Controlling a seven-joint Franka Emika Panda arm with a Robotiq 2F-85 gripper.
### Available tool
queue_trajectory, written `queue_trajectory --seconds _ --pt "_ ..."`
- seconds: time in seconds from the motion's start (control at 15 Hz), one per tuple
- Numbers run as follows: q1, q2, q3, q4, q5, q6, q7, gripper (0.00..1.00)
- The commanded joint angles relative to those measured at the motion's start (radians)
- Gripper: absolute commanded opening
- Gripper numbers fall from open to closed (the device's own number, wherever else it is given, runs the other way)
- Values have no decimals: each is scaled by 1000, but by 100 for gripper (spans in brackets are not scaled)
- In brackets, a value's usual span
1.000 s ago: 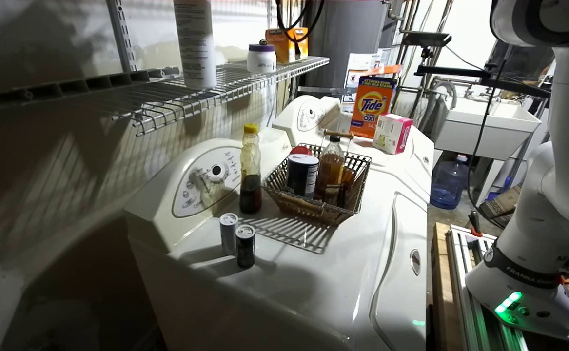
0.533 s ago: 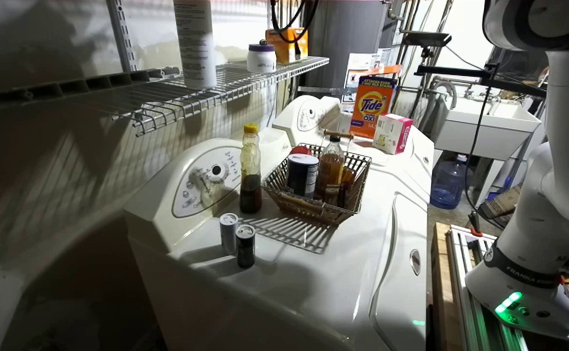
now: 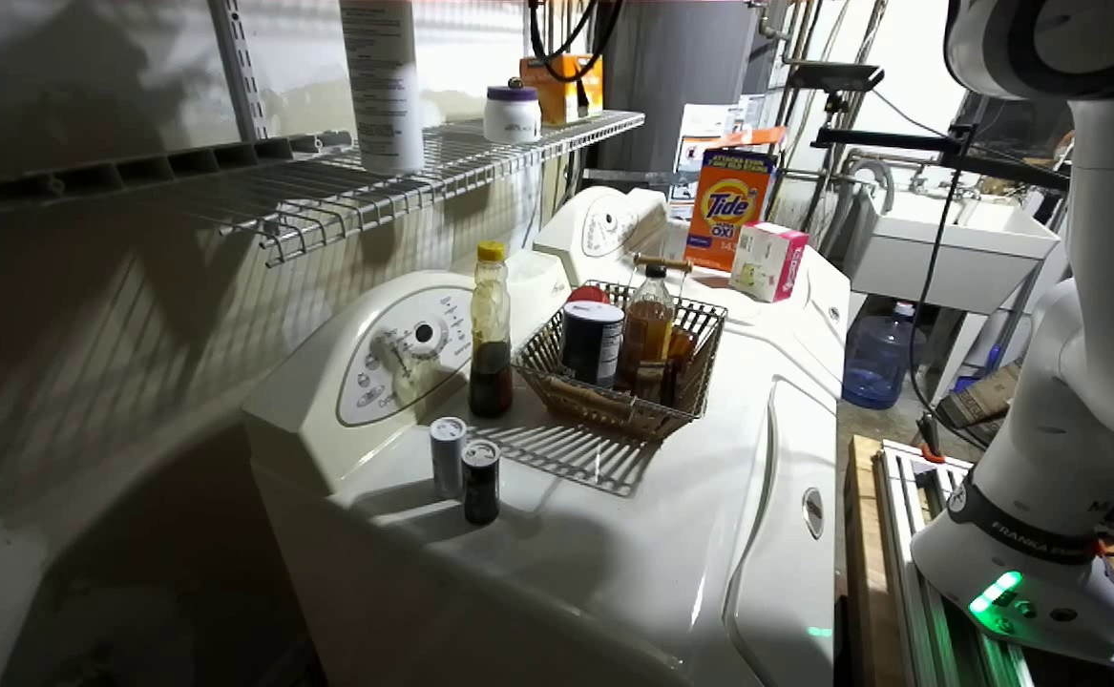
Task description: Squeeze the spray bottle
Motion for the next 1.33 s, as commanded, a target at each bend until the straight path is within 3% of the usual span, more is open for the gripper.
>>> queue_trajectory --seconds 0.0,0.2,0.27,0.33,0.4,0.6,0.93,1.0,1.27 --pt "-15 32 12 54 36 -31 14 100" --pt "-15 32 12 56 35 -33 20 99" --pt "-17 32 14 56 39 -36 20 90" --pt "-18 32 17 55 45 -38 19 71" --pt "-18 32 17 55 47 -41 18 64" --pt "-20 30 14 54 52 -46 24 42" --pt "-18 27 11 54 49 -66 44 19" --pt "-19 27 12 54 52 -69 42 60" --pt "-12 19 1 48 31 -68 62 82"
